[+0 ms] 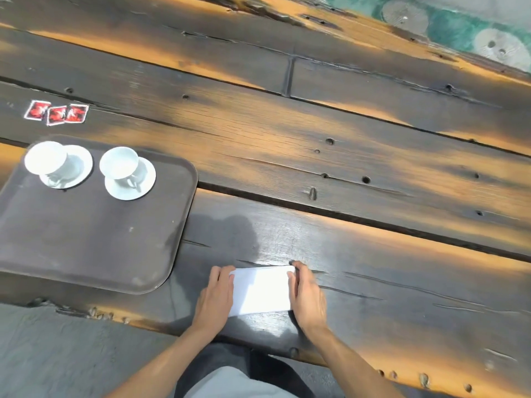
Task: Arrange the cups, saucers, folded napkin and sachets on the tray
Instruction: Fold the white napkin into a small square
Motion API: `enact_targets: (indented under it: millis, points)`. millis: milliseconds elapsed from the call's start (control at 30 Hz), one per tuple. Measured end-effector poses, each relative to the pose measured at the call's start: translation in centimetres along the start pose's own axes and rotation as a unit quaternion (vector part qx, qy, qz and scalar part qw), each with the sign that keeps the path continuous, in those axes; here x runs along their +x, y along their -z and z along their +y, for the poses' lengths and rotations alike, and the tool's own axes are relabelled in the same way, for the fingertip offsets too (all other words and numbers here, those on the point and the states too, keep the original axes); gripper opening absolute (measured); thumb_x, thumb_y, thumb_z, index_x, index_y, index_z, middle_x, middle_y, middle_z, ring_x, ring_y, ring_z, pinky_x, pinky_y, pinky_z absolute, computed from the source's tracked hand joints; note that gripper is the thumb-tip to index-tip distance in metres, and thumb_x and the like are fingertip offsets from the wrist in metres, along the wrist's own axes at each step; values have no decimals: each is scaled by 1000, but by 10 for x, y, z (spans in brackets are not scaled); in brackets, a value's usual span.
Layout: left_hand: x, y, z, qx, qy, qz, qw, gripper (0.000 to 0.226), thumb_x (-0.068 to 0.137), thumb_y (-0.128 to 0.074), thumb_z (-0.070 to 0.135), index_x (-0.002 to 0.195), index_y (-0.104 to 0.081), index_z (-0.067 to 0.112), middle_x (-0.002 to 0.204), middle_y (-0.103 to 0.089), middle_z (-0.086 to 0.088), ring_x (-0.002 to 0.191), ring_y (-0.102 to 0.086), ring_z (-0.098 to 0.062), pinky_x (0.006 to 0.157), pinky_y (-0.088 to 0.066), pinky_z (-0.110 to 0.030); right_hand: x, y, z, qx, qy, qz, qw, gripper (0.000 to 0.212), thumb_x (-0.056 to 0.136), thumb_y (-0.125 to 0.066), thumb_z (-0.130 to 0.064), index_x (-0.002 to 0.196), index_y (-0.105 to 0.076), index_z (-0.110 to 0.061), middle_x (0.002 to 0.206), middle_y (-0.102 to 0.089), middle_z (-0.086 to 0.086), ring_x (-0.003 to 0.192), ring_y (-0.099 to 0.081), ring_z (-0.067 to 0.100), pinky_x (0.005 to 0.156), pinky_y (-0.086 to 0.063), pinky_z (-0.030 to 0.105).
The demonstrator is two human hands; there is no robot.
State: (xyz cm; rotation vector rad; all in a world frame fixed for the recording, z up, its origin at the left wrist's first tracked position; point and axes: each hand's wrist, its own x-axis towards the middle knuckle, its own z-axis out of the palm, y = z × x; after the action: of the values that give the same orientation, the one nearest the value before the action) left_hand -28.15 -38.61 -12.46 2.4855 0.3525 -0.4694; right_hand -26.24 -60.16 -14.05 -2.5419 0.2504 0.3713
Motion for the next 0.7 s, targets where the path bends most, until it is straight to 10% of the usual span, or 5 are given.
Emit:
enact_targets:
  millis: [133, 367, 700]
  points:
    - [-1, -7, 1, 80, -37, 86, 992, 24, 93, -69, 12, 117, -67, 7, 105, -58, -13, 71, -68, -34, 57, -58, -42, -4, -4, -3, -24, -8, 8, 1000, 31, 108, -39, -38, 137, -43, -31, 131, -55, -1, 88, -69, 23, 68, -53, 36]
    - [-11, -39, 8, 130, -242, 54, 960, 56, 102, -39, 29, 153, -38, 8, 161, -38, -8, 151, -31, -26, 119, -27, -45, -21, -19, -11, -164, 212, 2, 963, 53, 103, -42, -26, 155, -42, -20, 164, -39, 6, 150, -39, 24, 115, -41, 41]
    - [-3, -62, -1, 141, -169, 15, 975, 62, 102, -33, 36, 158, -28, 8, 166, -27, -10, 155, -19, -21, 126, -13, -41, -7, -33, -5, -224, 234, -54, 945, 57, 108, -30, -36, 162, -28, -16, 171, -21, 1, 158, -18, 17, 124, -14, 43]
